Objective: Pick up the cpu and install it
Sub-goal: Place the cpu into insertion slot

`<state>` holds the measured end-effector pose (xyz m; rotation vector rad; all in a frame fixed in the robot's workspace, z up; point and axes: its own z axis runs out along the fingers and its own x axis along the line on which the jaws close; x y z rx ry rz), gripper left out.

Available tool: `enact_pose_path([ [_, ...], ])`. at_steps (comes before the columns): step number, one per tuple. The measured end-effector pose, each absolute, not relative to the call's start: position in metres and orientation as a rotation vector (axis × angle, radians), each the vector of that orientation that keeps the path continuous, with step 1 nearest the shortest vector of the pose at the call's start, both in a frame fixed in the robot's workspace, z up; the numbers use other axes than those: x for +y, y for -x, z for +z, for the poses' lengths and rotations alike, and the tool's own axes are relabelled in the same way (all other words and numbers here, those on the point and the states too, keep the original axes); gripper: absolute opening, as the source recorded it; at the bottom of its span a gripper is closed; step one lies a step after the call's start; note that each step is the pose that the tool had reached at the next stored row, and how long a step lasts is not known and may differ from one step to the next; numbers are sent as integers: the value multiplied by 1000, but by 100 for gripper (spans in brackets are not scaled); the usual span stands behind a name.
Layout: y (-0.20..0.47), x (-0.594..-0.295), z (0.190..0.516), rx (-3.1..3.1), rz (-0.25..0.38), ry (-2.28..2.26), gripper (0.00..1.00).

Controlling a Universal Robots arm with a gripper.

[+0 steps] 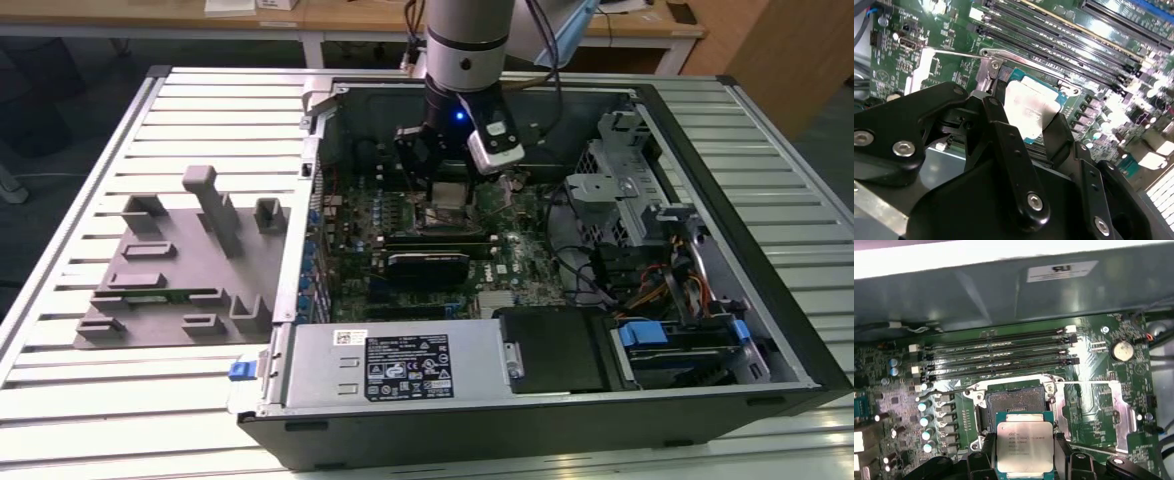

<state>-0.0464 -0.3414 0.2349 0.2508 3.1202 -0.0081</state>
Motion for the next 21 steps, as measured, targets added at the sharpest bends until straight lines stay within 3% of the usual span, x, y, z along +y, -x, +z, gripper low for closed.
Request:
enact_pose_path([
  [21,46,-341,235,3063,-10,-648,54],
])
